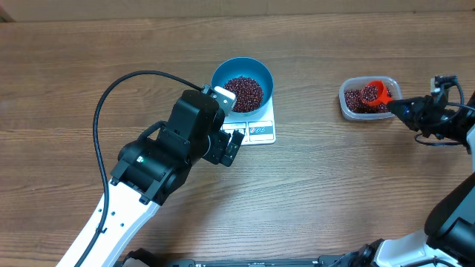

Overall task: Scoop item into bowl and weigh 150g on scale
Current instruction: 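Dip the scoop into the tub and drag it to fill, right gripper, then lift the filled scoop and carry it left over the teal bowl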

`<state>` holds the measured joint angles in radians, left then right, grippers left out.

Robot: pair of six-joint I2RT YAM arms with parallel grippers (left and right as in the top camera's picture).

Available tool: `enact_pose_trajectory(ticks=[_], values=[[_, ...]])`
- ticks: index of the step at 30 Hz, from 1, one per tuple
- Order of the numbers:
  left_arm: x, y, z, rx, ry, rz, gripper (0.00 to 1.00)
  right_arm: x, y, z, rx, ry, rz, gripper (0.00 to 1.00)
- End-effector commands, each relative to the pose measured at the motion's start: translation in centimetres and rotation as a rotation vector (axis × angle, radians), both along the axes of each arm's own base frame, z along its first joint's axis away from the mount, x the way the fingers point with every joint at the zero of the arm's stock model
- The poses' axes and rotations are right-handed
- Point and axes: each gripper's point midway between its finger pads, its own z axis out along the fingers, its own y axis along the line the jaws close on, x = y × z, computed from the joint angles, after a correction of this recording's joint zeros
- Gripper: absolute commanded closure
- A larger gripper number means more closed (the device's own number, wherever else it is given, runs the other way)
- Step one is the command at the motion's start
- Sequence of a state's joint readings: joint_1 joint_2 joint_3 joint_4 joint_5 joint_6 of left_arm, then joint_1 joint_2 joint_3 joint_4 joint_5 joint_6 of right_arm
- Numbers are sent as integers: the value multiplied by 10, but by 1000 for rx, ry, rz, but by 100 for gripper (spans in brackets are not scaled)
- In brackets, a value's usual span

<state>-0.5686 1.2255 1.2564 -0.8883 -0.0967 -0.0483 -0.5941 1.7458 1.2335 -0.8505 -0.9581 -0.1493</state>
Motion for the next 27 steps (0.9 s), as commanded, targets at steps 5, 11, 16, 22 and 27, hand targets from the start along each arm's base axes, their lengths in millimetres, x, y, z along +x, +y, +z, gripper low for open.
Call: enact_pose_trajectory(ticks=[5,11,16,22,27], values=[[2,-2,6,-4,-13,-17,0,2,17,24,162,-89,44,96],[2,-2,6,-4,-13,-17,0,0,24,36,233,-115,63,96],[2,-2,6,-4,-13,-17,0,0,34,46,287,-145,94,96],[2,-2,6,-4,-13,-17,0,3,63,48,291,-139,171,96],[2,-2,6,-4,-13,-17,0,5,97,50,292,-136,263,96]])
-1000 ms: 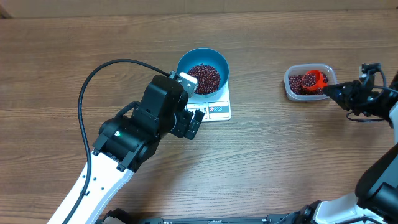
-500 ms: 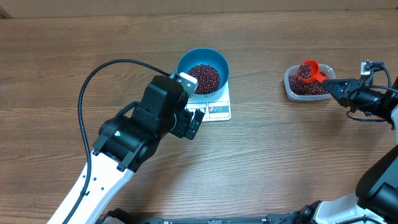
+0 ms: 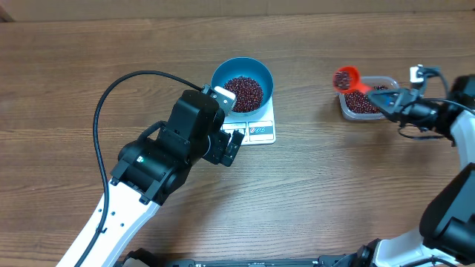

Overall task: Scoop item into bowl and weigh 150g on scale
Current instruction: 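Lift the filled scoop and carry it left over the teal bowl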

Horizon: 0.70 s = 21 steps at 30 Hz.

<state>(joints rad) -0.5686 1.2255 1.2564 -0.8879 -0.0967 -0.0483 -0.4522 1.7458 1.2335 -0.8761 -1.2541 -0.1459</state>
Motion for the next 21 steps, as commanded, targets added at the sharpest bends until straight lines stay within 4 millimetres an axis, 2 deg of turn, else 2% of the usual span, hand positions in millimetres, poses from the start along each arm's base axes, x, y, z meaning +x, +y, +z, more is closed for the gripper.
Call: enact_pose_trajectory(ticks=[1,14,21], values=[[2,-2,5,-4,-12,-17,0,2,24,8,29,-20,66,96],[2,-2,5,-4,-12,-17,0,22,117,24,12,-93,257,96],[2,-2,5,-4,-12,-17,0,35,157,31,-51,-196,297,96]])
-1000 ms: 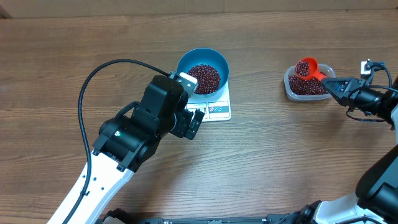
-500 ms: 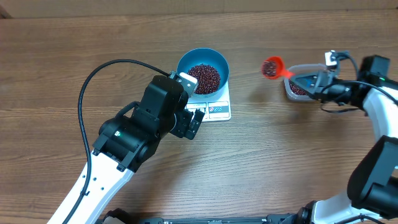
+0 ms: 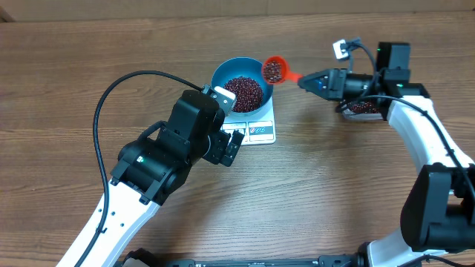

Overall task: Scoop item into bowl and weigh 150g on scale
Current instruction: 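Lift the filled scoop and carry it left over the teal bowl, then tilt the scoop to pour beans into the teal bowl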

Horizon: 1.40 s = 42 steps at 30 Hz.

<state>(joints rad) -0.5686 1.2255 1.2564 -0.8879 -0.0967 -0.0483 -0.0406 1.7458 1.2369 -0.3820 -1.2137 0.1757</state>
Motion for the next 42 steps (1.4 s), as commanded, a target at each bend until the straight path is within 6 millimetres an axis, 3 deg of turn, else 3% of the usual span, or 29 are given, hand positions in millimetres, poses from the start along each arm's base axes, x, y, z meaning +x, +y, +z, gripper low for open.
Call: enact_pose_trajectory(ticks=[1,11,21,29,42], values=[[2,-1,5,-4,-12,-17,0,10,16,6,-26,-31,-8,96],[2,-2,5,-4,-12,-17,0,31,34,-17,-272,-223,-75,96],[2,-2,5,-4,-12,-17,0,26,50,-19,-405,-381,-24,96],[2,-2,5,-4,-12,-17,0,21,61,-13,-597,-549,-14,96],[2,-2,5,-4,-12,-17,0,25,67,-23,-952,-783,32,96]])
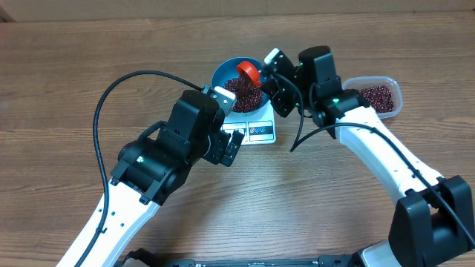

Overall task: Scoop item into bowl and weigh 150g on scale
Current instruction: 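Tilt the scoop to pour beans into the teal bowl, then move the empty scoop back right to the bean tub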

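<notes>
A blue bowl (225, 72) holding dark red beans stands on a small white scale (260, 131). Over the bowl's right side an orange scoop (248, 71) is tipped, beans right under it. My right gripper (272, 73) is shut on the scoop's handle at the bowl's right rim. My left gripper (235, 143) hangs at the scale's front left corner, its fingers a little apart with nothing between them. The left arm's wrist covers the bowl's front left rim.
A clear tub of beans (380, 95) sits to the right of the scale, partly behind my right arm. A black cable (111, 96) loops over the table to the left of the bowl.
My right gripper has moved left from beside the bowl to its right rim. The scoop was level and full at the bowl's upper right edge; it is now tipped over the beans in the bowl.
The scoop first lay in the tub, full of beans, held by my right gripper. Then it was lifted at the tub's left edge, then at the bowl's upper right rim. Now it is tipped over the bowl. My left arm stayed still throughout.
</notes>
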`<state>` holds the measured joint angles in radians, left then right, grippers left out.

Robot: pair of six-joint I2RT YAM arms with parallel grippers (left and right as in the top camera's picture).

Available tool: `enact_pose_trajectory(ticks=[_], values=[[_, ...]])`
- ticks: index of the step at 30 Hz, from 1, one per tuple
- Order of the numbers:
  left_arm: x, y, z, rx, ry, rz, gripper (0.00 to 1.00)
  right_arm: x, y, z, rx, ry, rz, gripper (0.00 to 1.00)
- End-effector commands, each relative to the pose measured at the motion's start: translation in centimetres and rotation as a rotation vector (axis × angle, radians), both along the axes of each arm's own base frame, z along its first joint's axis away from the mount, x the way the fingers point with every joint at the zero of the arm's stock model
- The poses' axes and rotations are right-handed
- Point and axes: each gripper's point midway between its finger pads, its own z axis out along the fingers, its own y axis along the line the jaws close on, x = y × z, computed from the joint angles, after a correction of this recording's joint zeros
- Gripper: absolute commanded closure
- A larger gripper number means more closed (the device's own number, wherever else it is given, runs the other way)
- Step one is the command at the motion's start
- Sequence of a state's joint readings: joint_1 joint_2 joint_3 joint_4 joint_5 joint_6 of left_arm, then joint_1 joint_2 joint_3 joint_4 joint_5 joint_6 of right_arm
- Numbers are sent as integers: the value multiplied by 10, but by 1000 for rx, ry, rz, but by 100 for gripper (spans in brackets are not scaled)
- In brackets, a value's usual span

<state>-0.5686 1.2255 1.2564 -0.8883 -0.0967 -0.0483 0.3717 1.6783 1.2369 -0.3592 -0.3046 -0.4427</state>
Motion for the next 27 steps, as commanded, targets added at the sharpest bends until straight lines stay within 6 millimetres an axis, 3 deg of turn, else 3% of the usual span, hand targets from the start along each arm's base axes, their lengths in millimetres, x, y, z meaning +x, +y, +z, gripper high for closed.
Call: enact_pose_trajectory(ticks=[1,20,24,27], values=[[2,-2,6,-4,-13,-17,0,11,-9,20,-119,-133,-26,96],[2,-2,5,-3,-11,-16,0,10,-10,19,-174,-163,-12,96],[2,-2,5,-3,-11,-16,0,9,-11,31,-154,-177,-26,96],[2,-2,5,-3,-11,-16,0,4,-12,53,-86,-181,-80,96]])
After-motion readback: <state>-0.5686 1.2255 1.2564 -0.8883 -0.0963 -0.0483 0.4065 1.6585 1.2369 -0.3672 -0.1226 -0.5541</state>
